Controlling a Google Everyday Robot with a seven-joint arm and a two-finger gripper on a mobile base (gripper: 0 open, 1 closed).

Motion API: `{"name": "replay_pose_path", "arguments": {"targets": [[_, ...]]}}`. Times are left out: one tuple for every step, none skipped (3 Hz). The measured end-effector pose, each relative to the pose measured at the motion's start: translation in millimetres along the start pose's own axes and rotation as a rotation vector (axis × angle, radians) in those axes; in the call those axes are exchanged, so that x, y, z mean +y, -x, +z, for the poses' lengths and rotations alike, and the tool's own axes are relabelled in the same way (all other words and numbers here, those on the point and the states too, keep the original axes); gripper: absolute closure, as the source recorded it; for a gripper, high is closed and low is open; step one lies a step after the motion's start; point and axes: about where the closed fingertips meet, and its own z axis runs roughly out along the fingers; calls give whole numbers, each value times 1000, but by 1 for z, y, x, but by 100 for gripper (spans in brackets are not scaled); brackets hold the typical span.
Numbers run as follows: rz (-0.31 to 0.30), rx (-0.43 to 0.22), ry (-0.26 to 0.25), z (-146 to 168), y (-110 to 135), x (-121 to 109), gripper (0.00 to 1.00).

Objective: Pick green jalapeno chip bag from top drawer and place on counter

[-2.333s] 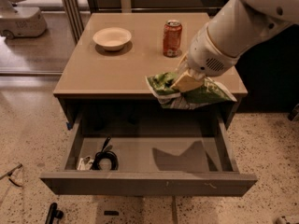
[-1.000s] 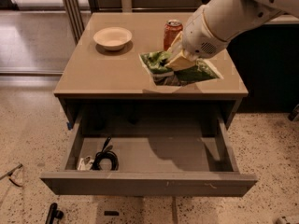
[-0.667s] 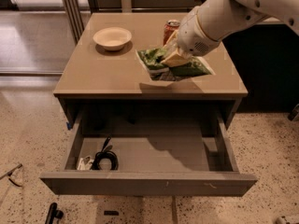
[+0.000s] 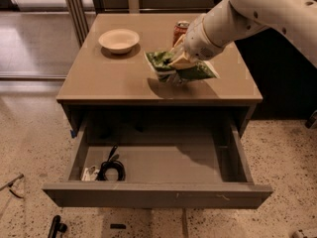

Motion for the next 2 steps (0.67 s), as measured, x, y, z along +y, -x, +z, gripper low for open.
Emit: {"name": "replay_pose_path", "arguments": {"targets": [[14,-13,-3,17,-11,-9,100],[31,-21,6,36,-21,-14,98]]}}
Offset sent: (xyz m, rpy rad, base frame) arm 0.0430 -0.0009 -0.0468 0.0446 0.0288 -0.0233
